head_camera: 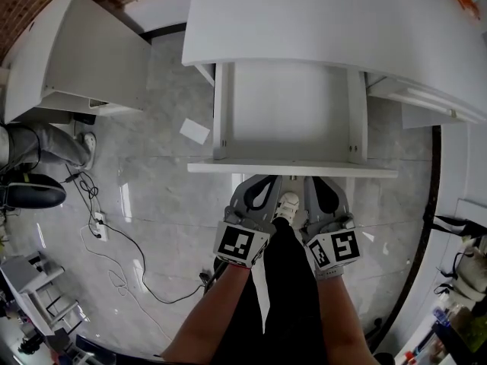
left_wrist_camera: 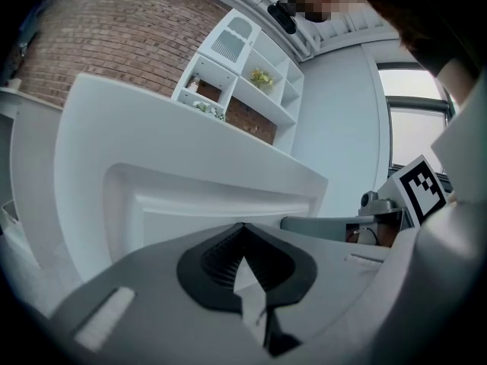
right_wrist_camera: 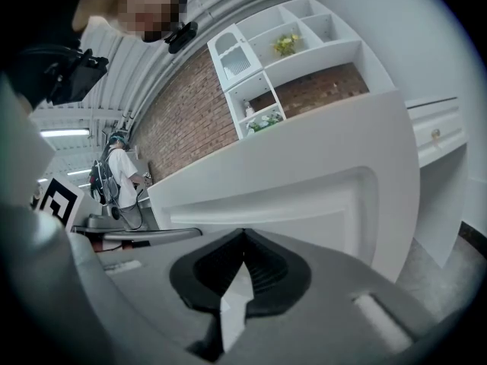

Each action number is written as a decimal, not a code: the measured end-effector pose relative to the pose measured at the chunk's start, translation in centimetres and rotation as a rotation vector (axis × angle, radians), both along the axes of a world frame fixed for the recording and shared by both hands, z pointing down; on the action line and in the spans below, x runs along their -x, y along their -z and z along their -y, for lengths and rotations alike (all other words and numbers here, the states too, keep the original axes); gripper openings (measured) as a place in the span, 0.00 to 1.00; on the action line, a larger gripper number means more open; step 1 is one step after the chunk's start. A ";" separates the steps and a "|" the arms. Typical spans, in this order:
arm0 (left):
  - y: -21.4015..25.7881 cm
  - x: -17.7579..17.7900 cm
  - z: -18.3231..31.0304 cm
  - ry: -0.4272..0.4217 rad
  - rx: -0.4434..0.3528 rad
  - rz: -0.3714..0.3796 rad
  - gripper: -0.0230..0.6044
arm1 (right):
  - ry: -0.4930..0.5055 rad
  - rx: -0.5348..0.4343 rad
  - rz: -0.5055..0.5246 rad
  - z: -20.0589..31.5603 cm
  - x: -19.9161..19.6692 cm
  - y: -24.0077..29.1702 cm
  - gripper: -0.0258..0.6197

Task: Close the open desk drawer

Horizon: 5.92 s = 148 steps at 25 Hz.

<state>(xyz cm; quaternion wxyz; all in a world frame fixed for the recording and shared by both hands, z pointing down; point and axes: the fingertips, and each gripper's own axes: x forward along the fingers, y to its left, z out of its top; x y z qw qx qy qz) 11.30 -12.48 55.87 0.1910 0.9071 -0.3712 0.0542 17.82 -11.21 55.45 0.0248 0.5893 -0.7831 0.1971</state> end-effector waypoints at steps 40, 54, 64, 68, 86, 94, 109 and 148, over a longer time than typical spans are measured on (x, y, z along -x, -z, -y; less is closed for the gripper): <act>0.7 -1.5 9.6 0.152 0.018 -0.066 0.04 | 0.080 0.006 0.036 9.3 -0.9 -0.4 0.04; 0.2 -2.4 13.3 0.104 0.017 -0.058 0.04 | 0.045 0.034 0.053 13.3 -1.7 -0.6 0.04; 0.5 -2.8 15.8 0.091 0.029 -0.084 0.04 | 0.000 0.035 0.097 15.6 -2.2 -0.7 0.04; 0.5 -3.0 16.4 0.090 0.023 -0.084 0.04 | -0.014 0.030 0.099 16.3 -2.4 -0.7 0.04; 0.4 -3.5 18.6 0.089 -0.009 -0.071 0.04 | -0.040 -0.002 0.071 18.4 -2.9 -0.8 0.04; 0.3 -3.5 19.0 0.094 -0.008 -0.064 0.04 | -0.021 -0.014 0.052 18.8 -2.9 -0.7 0.04; 1.7 -2.5 18.1 0.111 -0.062 -0.022 0.04 | 0.068 -0.103 -0.037 18.2 -2.6 1.9 0.04; 24.1 2.9 9.0 0.107 -0.190 -0.057 0.04 | 0.124 -0.222 -0.098 5.0 -5.3 24.2 0.04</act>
